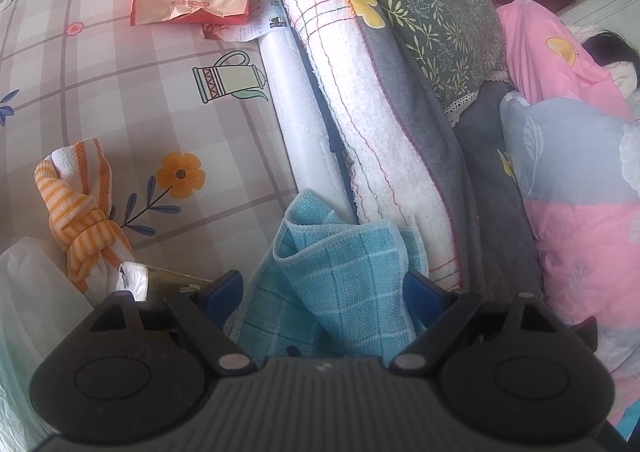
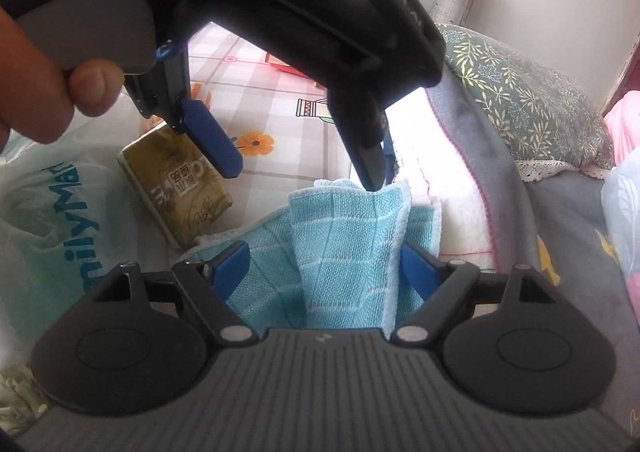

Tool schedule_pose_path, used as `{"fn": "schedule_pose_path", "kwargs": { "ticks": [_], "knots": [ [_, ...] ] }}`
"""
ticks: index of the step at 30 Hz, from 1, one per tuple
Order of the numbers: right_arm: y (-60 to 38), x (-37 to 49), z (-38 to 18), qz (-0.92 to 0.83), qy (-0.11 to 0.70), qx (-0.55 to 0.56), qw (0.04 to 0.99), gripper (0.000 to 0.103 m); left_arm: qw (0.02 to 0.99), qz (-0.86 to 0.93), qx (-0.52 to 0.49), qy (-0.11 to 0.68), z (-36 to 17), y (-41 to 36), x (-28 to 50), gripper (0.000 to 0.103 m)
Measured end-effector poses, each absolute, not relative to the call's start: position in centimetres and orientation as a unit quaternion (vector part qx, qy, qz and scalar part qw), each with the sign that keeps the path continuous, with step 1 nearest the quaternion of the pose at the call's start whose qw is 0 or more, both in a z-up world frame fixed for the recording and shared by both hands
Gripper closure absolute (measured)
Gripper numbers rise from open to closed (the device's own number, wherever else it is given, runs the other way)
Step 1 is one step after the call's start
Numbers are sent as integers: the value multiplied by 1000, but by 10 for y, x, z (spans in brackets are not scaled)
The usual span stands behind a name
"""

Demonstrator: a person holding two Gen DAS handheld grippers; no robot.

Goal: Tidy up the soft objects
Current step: 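Reach the right tool to the blue towel on the bed and grasp it, then carry the blue towel into the cardboard box and lower it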

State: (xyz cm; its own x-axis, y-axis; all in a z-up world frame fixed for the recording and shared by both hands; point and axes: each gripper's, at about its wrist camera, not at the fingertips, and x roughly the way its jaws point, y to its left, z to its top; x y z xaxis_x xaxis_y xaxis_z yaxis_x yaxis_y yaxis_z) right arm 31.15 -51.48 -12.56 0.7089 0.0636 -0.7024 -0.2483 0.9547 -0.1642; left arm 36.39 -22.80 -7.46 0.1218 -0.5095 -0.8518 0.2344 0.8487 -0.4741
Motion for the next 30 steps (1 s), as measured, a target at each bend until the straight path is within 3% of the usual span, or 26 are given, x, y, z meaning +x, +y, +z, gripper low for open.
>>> {"fn": "schedule_pose_path", "kwargs": {
  "ticks": [3, 4, 11, 14, 17, 19, 22, 24, 30],
  "knots": [
    [-518, 322, -137, 113, 393, -120, 905, 2, 740, -252, -117, 613, -74, -225, 365, 15],
    [-517, 321, -139, 126, 398, -121, 900, 1, 739, -252, -119, 613, -74, -224, 365, 15],
    [-501, 320, -152, 165, 432, -161, 872, 2, 739, -253, -125, 612, -74, -217, 365, 15],
    [-504, 325, -149, 151, 433, -143, 877, 8, 740, -253, -128, 610, -73, -213, 366, 15],
    [-510, 335, -151, 128, 428, -125, 886, 25, 741, -254, -132, 608, -70, -209, 365, 15],
    [-514, 332, -149, 106, 424, -113, 892, 53, 742, -255, -136, 605, -67, -206, 364, 15],
    [-529, 335, -145, 76, 418, -68, 903, 77, 745, -256, -141, 600, -61, -199, 359, 15],
    [-542, 332, -139, 68, 414, -16, 908, 88, 747, -259, -144, 595, -55, -194, 355, 15],
    [-593, 322, -133, 84, 392, 199, 894, 94, 762, -277, -146, 566, -23, -166, 329, 15]
  ]
}}
